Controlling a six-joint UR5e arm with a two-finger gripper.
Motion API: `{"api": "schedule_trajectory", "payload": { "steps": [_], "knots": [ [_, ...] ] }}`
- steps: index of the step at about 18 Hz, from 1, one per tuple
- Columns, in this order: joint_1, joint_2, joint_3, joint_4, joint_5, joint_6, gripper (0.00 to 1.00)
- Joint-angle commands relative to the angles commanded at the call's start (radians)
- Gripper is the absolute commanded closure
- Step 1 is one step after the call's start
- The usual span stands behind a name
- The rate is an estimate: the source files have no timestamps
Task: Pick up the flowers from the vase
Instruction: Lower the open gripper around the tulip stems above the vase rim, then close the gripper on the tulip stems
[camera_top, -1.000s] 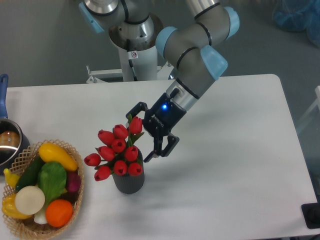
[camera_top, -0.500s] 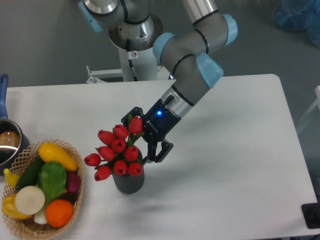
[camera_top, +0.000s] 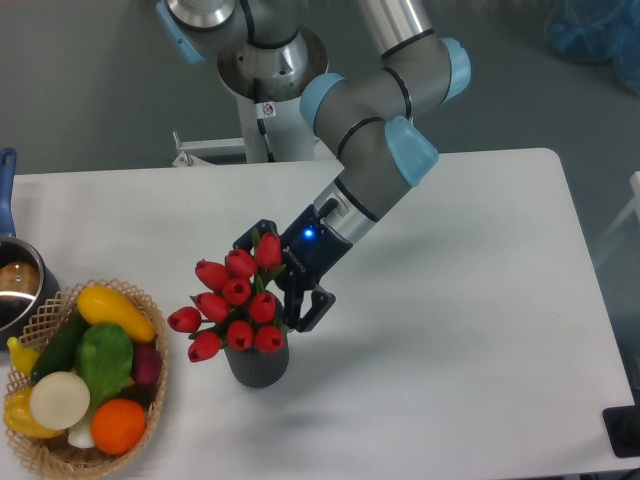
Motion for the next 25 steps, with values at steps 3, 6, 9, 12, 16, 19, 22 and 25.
{"api": "schedule_trajectory", "payload": {
  "steps": [3,6,9,12,16,19,22,25],
  "knots": [
    [0.002,0.000,0.000,0.000,-0.014,0.000,0.05],
    [0.005,0.002,-0.008,0.000,-0.032,0.006,0.18],
    [0.006,0.002,-0.011,0.002,-0.032,0.008,0.34],
    [0.011,0.002,-0.011,0.002,-0.034,0.009,0.37],
    [0.011,0.002,-0.011,0.003,-0.038,0.009,0.50],
    [0.011,0.002,-0.011,0.003,-0.040,0.011,0.55],
    [0.015,0.000,-0.011,0.003,-0.045,0.011,0.63],
    [0.018,0.000,-0.011,0.005,-0.046,0.011,0.71]
  ]
}}
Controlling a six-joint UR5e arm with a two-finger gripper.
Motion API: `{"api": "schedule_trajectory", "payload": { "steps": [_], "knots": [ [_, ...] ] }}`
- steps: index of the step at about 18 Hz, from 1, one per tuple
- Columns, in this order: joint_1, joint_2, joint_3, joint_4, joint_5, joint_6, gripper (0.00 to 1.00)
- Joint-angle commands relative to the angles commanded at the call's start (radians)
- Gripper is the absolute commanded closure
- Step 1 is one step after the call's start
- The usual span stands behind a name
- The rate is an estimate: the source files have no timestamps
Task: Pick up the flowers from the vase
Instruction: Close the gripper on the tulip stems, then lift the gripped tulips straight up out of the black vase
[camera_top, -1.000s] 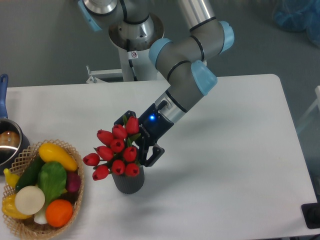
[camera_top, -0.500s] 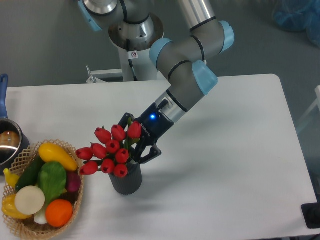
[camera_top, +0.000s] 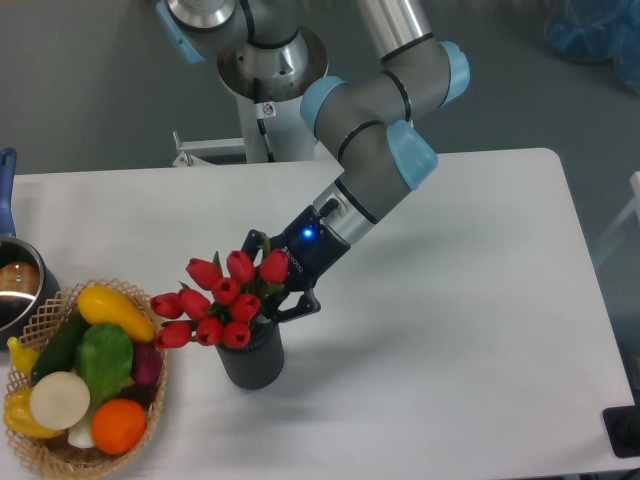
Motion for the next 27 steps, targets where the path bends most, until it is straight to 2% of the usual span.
{"api": "schedule_trajectory", "payload": {
  "steps": [1,4,9,12,18,27],
  "knots": [
    [0.002,0.000,0.000,0.000,0.000,0.000,0.75],
    [0.011,0.002,0.002,-0.002,-0.012,-0.002,0.75],
    [0.034,0.006,0.000,0.000,-0.116,-0.008,0.74],
    [0.038,0.017,0.000,-0.002,-0.123,-0.012,0.74],
    [0.041,0.060,0.002,-0.003,-0.149,-0.043,0.70],
    [0.066,0.124,0.011,-0.005,-0.195,-0.115,0.70]
  ]
}}
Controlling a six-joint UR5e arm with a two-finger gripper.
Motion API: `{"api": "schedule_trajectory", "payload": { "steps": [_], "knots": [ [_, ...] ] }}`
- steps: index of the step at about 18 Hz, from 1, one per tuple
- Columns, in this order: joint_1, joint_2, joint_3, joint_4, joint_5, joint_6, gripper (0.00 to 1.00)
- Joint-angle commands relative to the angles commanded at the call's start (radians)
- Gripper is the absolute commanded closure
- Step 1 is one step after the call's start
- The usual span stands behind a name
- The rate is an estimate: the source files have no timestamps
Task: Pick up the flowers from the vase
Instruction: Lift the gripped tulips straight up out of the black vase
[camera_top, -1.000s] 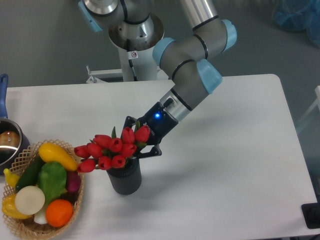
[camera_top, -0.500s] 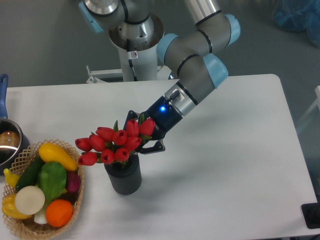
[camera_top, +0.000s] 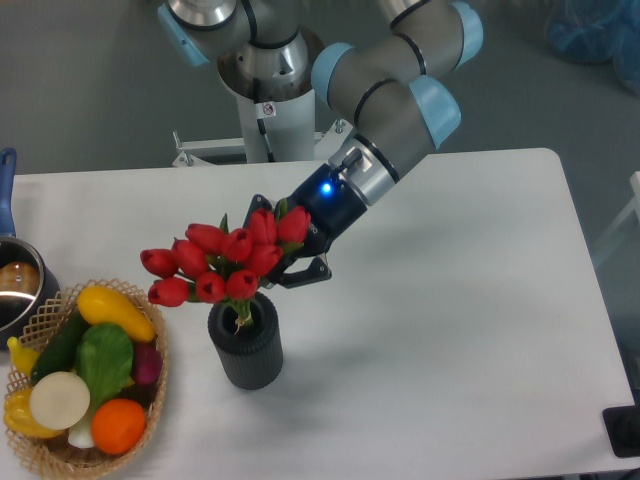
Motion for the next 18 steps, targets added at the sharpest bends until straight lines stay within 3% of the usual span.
{"api": "schedule_trajectory", "payload": {
  "steps": [12,18],
  "knots": [
    [0.008,0.124,0.031,-0.002,-0.087,-0.144,0.70],
    [0.052,0.137,0.058,-0.003,-0.106,-0.172,0.70]
  ]
}}
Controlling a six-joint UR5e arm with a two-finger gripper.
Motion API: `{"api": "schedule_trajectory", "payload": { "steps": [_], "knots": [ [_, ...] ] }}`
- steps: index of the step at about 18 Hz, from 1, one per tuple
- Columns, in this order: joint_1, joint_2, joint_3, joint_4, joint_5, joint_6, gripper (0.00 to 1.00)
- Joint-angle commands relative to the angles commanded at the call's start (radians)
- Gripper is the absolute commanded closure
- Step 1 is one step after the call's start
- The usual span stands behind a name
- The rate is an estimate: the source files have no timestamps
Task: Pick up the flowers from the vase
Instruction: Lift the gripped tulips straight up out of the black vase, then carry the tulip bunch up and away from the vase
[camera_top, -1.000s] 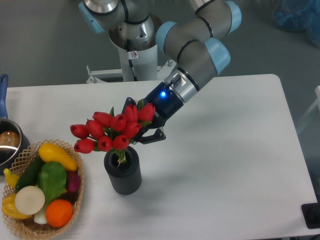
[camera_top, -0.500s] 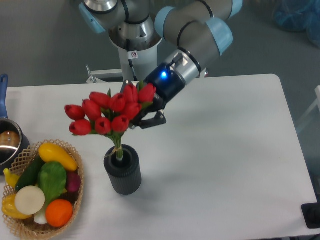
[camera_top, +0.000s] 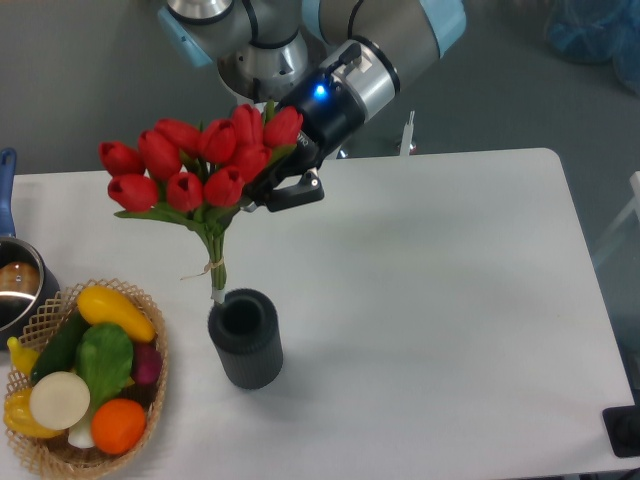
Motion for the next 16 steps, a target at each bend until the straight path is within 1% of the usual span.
{"api": "schedule_trajectory", "payload": {
  "steps": [2,4,6,10,14,16],
  "knots": [
    [0.031,0.000,0.002,0.002,0.000,0.000,0.70],
    [0.087,0.002,0.002,0.002,0.000,0.002,0.70],
    [0.167,0.000,0.000,0.003,-0.006,0.005,0.70],
    [0.262,-0.006,-0.003,0.003,-0.003,0.021,0.71],
    [0.324,-0.012,-0.025,0.002,0.006,0.101,0.70],
    [0.342,-0.015,-0.028,0.000,0.009,0.127,0.70]
  ]
}}
